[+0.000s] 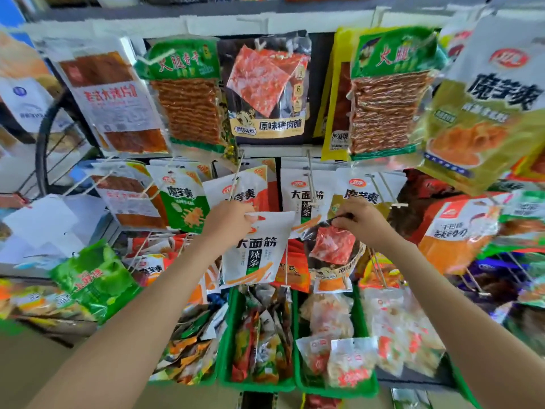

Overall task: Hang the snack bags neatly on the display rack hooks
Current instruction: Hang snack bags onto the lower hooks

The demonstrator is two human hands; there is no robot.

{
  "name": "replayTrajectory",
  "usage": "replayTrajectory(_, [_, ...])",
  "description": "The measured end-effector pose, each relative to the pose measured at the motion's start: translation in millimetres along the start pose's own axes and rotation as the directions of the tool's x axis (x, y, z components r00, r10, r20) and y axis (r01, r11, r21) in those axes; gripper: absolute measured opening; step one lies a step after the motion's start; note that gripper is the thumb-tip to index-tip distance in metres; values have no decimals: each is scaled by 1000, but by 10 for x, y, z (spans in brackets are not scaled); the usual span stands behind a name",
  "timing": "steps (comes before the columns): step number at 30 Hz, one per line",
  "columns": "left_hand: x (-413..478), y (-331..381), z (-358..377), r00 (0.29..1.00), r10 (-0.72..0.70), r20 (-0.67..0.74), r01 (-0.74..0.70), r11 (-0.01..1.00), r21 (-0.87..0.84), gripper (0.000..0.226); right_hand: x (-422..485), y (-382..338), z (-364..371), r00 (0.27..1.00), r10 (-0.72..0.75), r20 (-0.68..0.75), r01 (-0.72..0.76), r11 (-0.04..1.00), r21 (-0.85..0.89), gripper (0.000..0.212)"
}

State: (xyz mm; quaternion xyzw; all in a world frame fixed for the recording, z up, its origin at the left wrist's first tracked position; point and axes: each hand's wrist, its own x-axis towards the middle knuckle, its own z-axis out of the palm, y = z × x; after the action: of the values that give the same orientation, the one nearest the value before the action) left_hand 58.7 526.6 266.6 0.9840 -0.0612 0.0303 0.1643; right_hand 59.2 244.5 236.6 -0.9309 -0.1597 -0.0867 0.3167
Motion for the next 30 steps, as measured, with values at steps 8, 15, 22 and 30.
replayTrajectory(8, [198,258,231,979,189,75,-177,973,-149,22,-376,281,-176,996,86,-29,-87,996,-26,11])
replayTrajectory(15, [424,640,401,964,257,72,-226,929,-292,24,-400,205,-271,990,124,-66,-125,992,-7,4])
replayTrajectory(22, [618,680,517,972,234,29,-205,898,-389,20,-402,148,-218,976,189,-108,-187,982,25,8])
replayTrajectory(30, [953,653,521,990,143,-7,-137,927,-348,13,-307,62,-244,974,217,-59,-217,976,4,1])
